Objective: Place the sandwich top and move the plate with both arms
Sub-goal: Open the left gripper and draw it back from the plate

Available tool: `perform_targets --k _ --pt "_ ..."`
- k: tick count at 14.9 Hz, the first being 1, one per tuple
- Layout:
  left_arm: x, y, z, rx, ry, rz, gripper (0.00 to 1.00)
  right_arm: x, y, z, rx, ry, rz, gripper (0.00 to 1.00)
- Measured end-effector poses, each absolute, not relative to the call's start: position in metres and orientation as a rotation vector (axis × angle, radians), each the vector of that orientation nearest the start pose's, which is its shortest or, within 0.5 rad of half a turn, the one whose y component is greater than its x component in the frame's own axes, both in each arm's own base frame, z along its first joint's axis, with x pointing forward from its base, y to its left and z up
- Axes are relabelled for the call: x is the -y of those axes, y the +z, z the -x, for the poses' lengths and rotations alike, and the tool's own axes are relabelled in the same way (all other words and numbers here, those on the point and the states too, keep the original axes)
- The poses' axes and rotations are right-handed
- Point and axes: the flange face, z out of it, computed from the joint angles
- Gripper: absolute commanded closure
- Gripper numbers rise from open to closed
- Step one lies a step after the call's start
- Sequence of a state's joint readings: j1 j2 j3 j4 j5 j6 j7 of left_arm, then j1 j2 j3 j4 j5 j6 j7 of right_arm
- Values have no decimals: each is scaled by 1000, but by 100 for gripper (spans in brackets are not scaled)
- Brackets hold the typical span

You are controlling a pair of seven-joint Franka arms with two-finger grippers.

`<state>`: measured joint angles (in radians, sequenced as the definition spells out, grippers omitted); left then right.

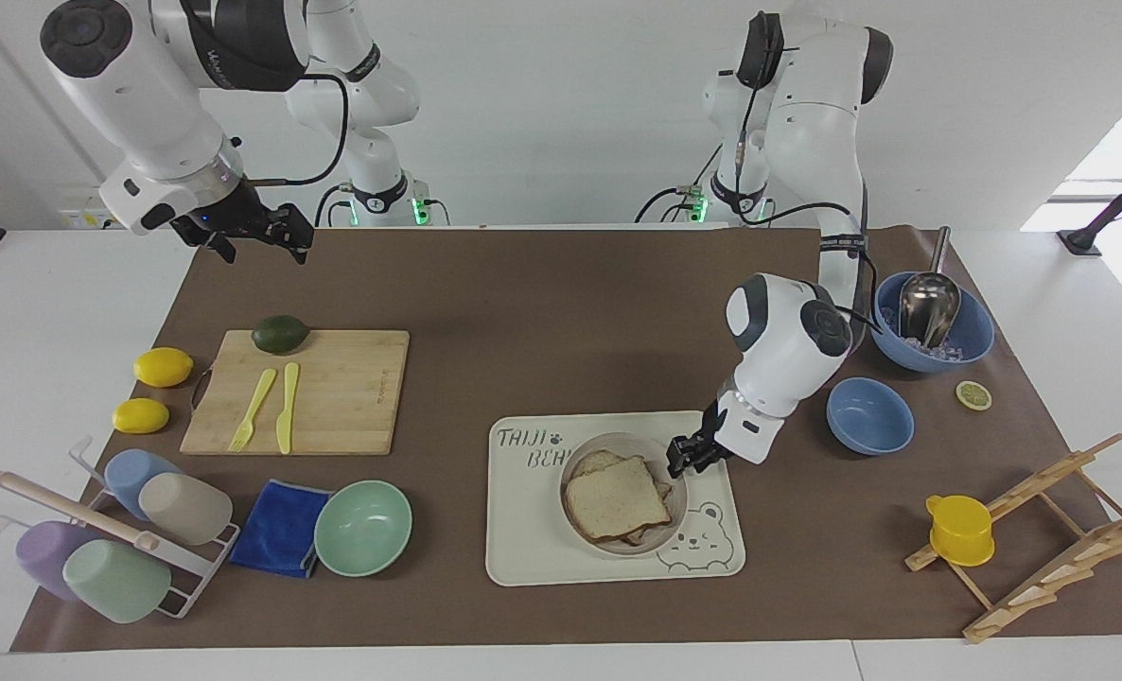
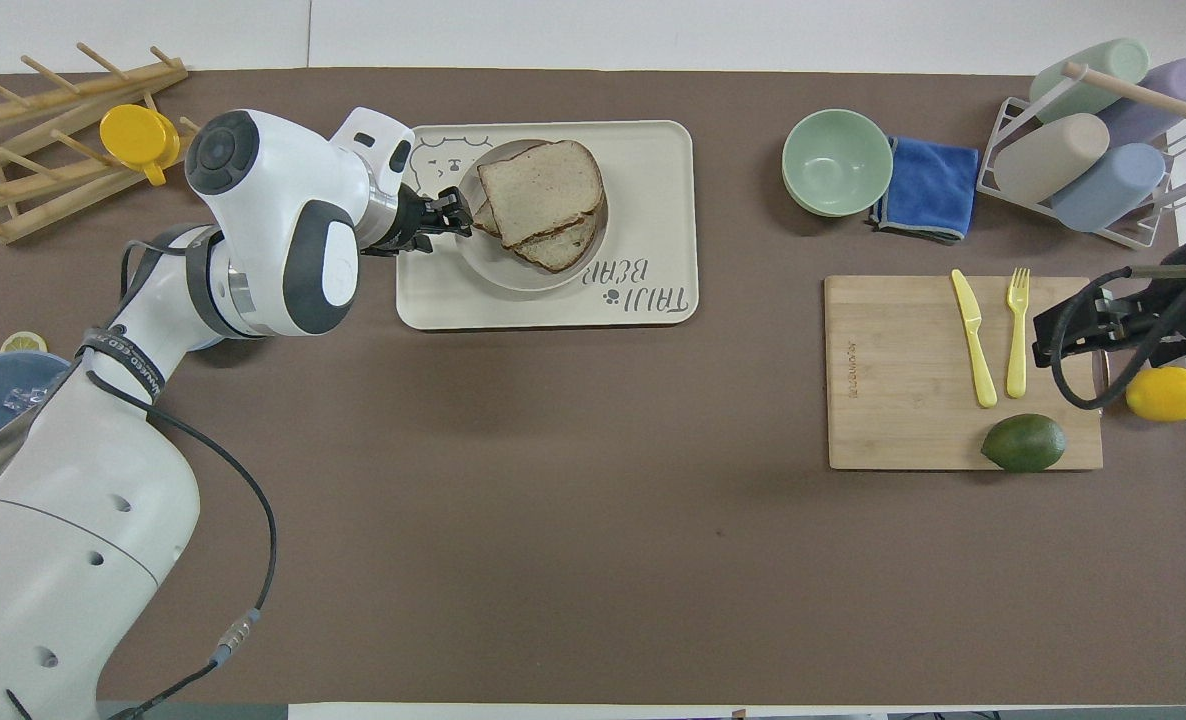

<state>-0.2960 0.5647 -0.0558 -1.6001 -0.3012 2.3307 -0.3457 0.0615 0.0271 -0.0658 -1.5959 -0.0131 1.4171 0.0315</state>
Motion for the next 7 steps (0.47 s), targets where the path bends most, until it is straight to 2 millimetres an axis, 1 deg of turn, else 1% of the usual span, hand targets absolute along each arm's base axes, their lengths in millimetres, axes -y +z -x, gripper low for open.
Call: perform_targets --k 2,3,5,7 --pt "238 330 -666 292 -137 3400 0 3 586 -543 -58 324 3142 0" --pt "233 338 -667 287 -147 3390 0 3 586 -543 -58 324 3142 0" --pt "217 362 -668 298 -149 3373 0 3 586 -543 -58 324 3142 0" --pt "196 393 -666 314 -133 3357 0 3 586 -543 -58 324 3142 0"
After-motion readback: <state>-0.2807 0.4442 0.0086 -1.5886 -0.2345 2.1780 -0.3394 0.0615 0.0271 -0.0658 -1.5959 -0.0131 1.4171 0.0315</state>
